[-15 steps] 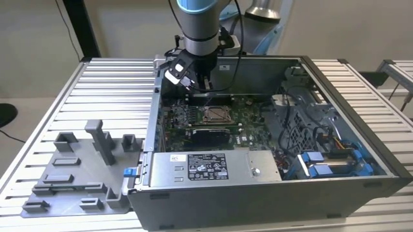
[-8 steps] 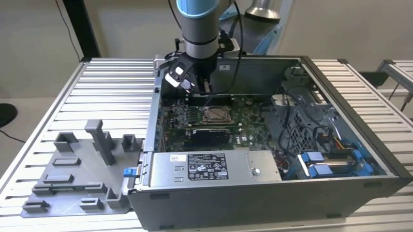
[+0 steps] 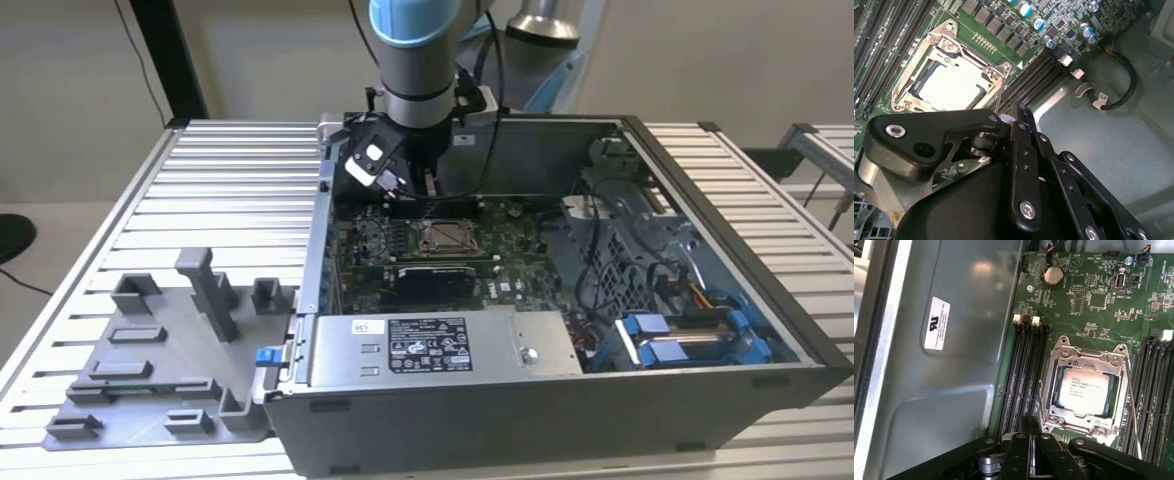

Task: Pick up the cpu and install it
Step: 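Install the first cpu locking lever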

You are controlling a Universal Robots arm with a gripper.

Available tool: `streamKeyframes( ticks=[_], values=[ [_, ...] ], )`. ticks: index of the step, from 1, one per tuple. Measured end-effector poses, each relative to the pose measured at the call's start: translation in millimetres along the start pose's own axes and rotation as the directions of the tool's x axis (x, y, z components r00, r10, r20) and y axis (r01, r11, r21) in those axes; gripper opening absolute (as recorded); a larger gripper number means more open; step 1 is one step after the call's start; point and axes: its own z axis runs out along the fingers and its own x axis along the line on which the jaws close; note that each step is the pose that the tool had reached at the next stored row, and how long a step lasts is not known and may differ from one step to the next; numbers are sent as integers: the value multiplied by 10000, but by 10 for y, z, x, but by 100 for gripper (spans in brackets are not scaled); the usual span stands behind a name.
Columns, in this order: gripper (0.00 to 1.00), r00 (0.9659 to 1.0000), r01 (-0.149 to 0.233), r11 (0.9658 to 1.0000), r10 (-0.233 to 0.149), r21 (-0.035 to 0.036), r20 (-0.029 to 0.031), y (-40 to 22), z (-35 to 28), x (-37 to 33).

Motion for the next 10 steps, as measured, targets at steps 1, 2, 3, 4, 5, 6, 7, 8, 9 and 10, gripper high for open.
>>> streamKeyframes(
  ticks=[1,2,3,4,5,6,7,8,9,10],
  values=[
    [0,10000,0,10000,0,-1,-1,1,18,-6],
    [0,10000,-1,10000,1,-1,-1,1,36,-11],
    [0,10000,0,10000,0,-2,-1,4,47,-15],
    [0,10000,0,10000,0,-1,-1,8,58,-19],
    [0,10000,0,10000,0,-1,-1,11,66,-22],
    [0,10000,0,10000,0,-1,0,15,74,-25],
    [0,10000,0,10000,0,0,0,21,80,-28],
    [0,10000,0,10000,0,0,0,28,82,-30],
    [0,10000,-1,10000,1,0,0,36,84,-32],
    [0,10000,-3,10000,3,0,0,46,88,-35]
  ],
)
